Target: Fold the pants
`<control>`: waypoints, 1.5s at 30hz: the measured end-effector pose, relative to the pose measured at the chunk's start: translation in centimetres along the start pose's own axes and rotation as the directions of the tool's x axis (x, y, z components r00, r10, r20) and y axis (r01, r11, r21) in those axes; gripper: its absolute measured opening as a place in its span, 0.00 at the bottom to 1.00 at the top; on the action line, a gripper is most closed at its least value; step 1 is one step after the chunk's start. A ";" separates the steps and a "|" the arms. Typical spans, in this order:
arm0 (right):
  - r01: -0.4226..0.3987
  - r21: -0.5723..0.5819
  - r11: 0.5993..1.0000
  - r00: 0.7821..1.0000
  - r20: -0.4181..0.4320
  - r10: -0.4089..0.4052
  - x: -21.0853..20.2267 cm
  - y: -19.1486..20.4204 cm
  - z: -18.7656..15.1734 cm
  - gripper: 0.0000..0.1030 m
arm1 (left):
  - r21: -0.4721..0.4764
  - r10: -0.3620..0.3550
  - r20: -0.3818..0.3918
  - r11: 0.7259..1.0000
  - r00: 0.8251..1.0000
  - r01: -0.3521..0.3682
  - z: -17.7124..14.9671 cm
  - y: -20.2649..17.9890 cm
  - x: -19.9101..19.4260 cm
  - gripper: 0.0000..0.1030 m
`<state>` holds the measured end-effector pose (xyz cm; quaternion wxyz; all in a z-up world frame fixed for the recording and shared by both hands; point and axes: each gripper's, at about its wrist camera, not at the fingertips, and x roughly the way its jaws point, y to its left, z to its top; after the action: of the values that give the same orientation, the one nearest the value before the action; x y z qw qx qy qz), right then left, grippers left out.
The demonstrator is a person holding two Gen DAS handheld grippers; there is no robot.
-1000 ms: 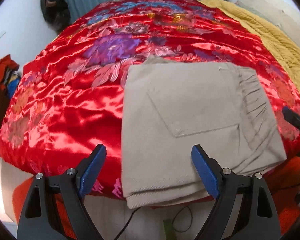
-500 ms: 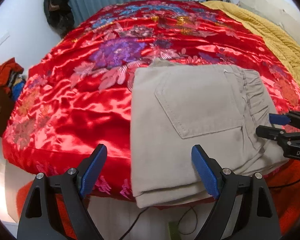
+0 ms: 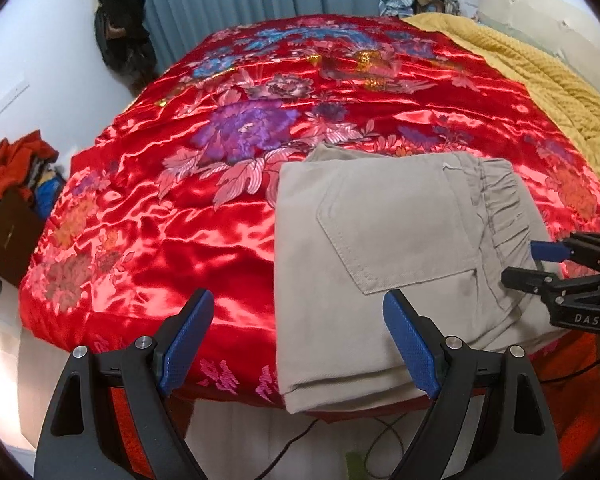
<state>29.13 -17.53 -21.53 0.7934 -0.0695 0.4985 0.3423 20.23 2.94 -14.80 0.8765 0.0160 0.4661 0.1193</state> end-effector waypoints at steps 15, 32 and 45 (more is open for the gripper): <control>0.007 -0.011 1.000 1.000 0.000 -0.007 0.1 0.2 0.0 0.49 | -0.014 -0.017 -0.011 1.000 1.000 0.017 0.1 0.0 -0.1 0.85; -0.001 -0.006 1.000 1.000 0.001 0.001 0.4 0.1 -0.1 0.50 | -0.042 -0.089 -0.033 0.995 0.996 0.087 0.3 0.1 -0.3 0.85; 0.025 -0.002 1.000 0.998 -0.052 -0.025 -2.0 -2.6 -0.3 0.08 | 0.073 -0.029 -0.131 0.997 0.991 0.039 -1.5 -2.4 4.9 0.86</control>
<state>29.95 -20.60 -20.59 0.7843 -0.0853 0.5180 0.3306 22.15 1.58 -19.96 0.8450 0.0334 0.5266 0.0874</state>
